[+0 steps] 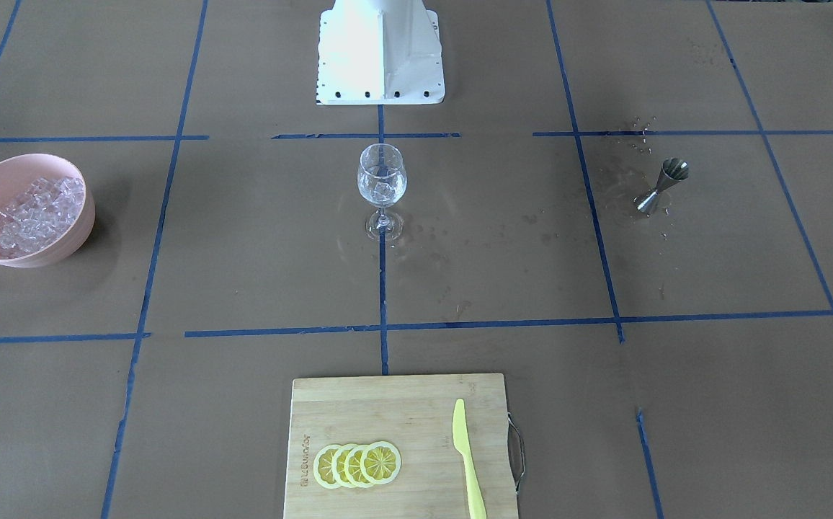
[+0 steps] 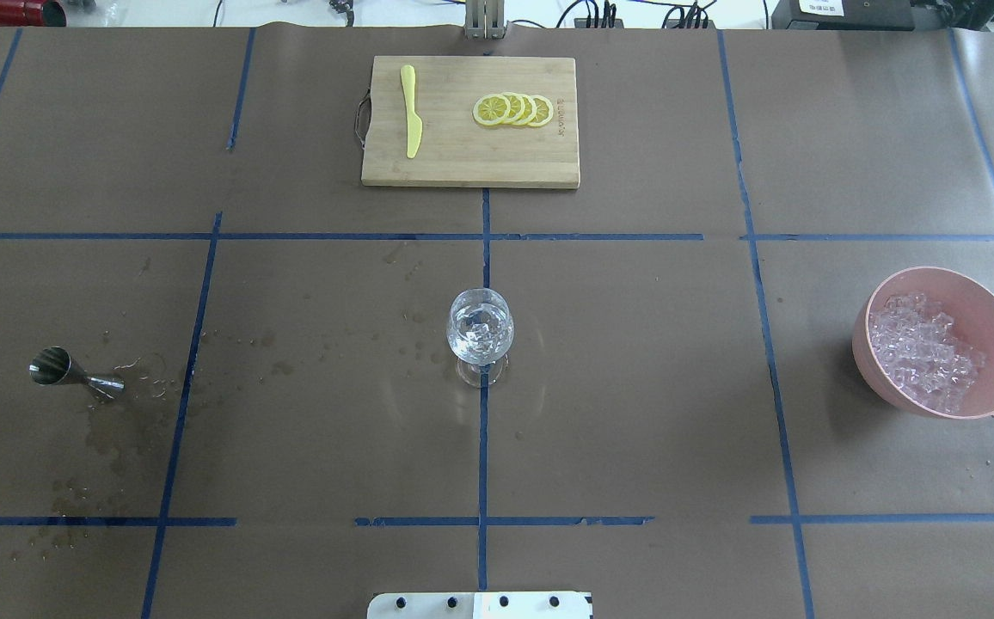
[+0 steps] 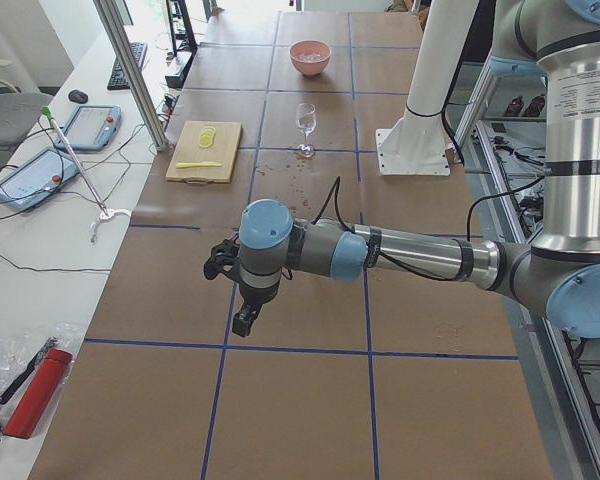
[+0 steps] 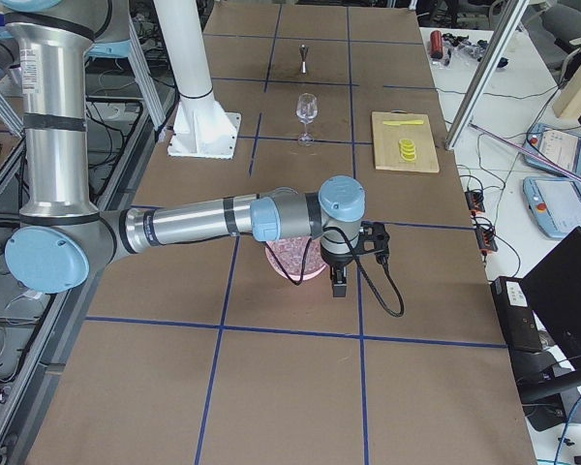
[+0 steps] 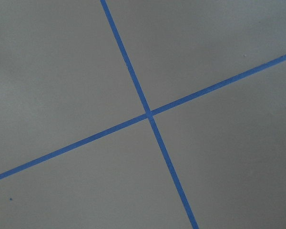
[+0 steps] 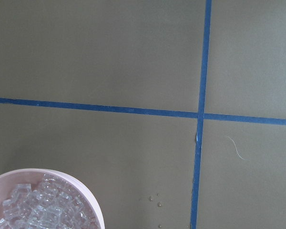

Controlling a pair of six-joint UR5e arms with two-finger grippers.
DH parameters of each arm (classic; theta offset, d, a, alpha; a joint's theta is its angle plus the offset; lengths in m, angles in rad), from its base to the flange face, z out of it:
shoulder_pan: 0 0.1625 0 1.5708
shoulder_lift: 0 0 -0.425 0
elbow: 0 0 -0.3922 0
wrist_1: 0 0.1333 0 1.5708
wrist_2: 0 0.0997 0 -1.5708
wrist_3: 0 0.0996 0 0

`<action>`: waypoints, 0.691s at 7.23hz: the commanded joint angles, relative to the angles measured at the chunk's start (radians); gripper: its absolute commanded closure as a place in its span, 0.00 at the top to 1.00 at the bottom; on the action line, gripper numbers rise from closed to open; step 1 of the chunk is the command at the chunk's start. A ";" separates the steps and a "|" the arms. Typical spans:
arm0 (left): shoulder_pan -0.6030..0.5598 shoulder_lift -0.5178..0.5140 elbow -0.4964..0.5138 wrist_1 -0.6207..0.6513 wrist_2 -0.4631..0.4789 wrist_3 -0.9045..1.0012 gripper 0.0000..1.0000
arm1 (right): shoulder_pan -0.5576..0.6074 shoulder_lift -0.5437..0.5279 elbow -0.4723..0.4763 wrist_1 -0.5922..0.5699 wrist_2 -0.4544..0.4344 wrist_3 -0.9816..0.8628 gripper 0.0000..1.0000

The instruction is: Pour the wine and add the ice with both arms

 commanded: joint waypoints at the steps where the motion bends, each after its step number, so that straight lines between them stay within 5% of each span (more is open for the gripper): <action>1: 0.007 -0.007 0.007 0.064 0.007 -0.004 1.00 | -0.001 -0.001 0.002 0.001 0.008 0.000 1.00; 5: -0.001 -0.007 -0.013 0.098 0.007 -0.004 1.00 | -0.011 0.012 -0.015 -0.002 -0.001 0.001 1.00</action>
